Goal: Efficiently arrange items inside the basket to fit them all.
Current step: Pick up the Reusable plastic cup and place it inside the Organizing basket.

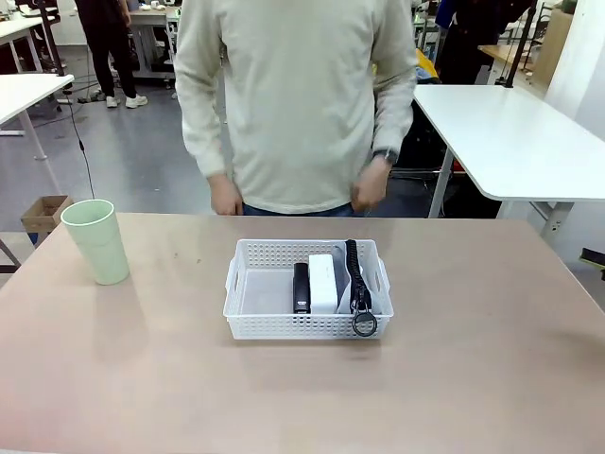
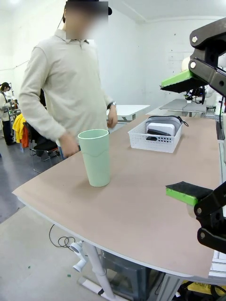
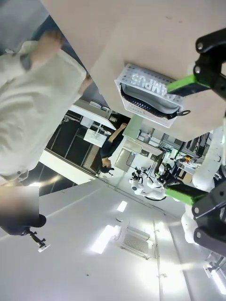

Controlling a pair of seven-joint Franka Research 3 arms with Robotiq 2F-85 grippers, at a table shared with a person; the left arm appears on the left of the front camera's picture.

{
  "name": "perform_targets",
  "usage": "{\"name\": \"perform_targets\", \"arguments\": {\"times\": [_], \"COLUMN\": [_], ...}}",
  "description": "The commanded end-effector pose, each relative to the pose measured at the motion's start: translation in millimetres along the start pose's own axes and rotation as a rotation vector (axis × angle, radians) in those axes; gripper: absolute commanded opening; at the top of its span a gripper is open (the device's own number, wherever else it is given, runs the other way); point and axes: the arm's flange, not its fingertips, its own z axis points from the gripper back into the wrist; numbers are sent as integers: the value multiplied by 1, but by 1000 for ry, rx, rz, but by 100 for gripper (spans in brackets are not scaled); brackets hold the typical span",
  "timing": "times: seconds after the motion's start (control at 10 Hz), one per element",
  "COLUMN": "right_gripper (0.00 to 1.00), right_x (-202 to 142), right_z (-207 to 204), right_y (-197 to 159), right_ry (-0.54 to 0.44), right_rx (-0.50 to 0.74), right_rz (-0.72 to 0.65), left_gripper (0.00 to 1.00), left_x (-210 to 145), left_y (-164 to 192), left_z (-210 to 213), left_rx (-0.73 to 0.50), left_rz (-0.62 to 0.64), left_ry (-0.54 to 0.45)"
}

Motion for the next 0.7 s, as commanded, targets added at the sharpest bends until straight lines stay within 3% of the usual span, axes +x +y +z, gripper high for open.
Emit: {"name": "perform_targets", "arguments": {"times": [0.0,0.6], "right_gripper": [100,100], "right_x": [-2,-2], "right_z": [2,2], "right_y": [4,4], "right_ry": [15,15], "right_rx": [7,7], "right_rz": [-3,-3], "left_gripper": [100,100], "left_x": [-3,-3], "left_y": [-1,-1], "left_z": [0,0], "left_rx": [-21,-21], "left_rz": [-17,-17], "left_ry": [-11,-11]}}
